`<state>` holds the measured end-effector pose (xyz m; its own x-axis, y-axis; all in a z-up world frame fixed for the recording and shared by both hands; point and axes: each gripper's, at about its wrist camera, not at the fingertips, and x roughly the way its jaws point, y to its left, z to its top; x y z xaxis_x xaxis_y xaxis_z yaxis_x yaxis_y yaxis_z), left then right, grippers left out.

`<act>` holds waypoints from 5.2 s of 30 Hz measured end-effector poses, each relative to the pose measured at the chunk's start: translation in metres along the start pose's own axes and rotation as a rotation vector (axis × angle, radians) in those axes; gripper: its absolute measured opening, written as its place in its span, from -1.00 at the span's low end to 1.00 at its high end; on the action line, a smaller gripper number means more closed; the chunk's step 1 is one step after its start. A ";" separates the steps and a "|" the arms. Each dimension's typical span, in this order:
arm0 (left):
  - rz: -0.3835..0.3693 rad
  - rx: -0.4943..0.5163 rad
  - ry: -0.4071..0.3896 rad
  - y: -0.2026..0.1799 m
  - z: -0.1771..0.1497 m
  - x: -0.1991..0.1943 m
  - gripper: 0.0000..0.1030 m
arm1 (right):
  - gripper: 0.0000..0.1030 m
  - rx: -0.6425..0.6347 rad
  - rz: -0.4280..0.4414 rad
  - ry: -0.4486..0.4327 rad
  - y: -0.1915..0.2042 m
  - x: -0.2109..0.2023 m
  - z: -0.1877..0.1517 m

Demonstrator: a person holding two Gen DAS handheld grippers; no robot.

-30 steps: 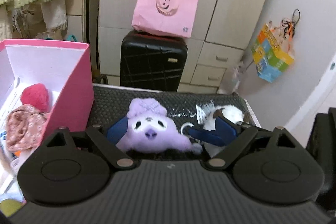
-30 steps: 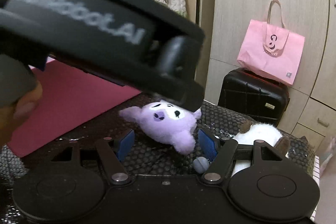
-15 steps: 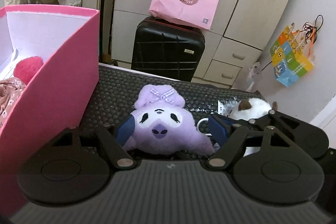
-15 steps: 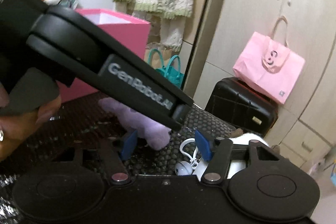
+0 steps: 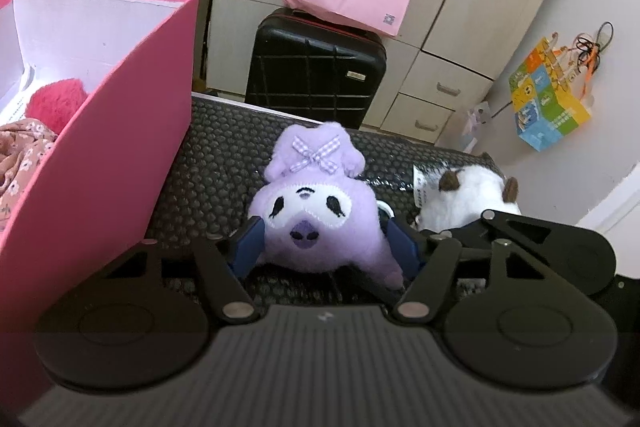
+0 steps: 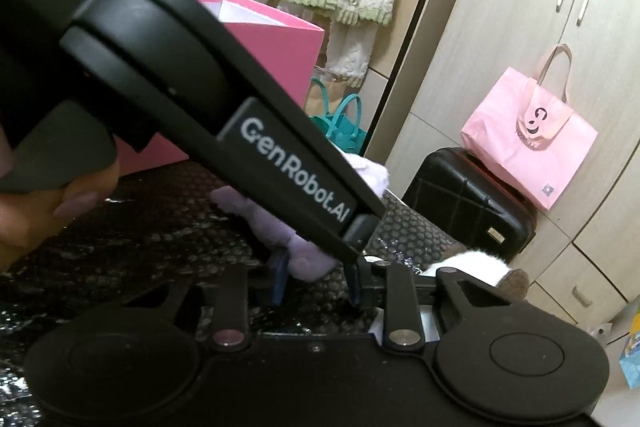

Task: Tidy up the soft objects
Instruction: 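Hold the purple plush with the left gripper while the right gripper grips it too, then carry the purple plush with both grippers over the pink box, then open both grippers to drop the purple plush into the box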

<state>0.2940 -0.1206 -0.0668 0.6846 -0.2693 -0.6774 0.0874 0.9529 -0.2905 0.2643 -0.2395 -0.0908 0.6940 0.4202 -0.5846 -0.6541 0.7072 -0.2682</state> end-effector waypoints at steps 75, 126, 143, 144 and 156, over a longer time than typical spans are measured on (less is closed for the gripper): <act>-0.254 0.328 0.114 0.000 -0.088 -0.102 0.28 | 0.22 0.416 0.017 -0.004 0.075 -0.091 -0.047; -0.176 0.161 0.008 0.194 0.035 -0.171 0.40 | 0.31 -0.050 0.190 -0.094 0.150 -0.011 0.166; 0.021 0.219 -0.113 0.205 0.040 -0.171 0.43 | 0.51 -0.106 0.202 -0.014 0.145 0.028 0.177; 0.018 0.220 -0.112 0.206 0.039 -0.175 0.43 | 0.51 -0.101 0.192 -0.006 0.146 0.026 0.176; -0.048 0.278 -0.075 0.202 0.022 -0.213 0.44 | 0.51 -0.025 0.123 0.021 0.148 -0.015 0.166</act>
<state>0.1818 0.1321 0.0340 0.7258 -0.3134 -0.6124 0.3088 0.9439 -0.1172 0.2072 -0.0474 0.0051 0.6017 0.4910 -0.6300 -0.7416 0.6363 -0.2124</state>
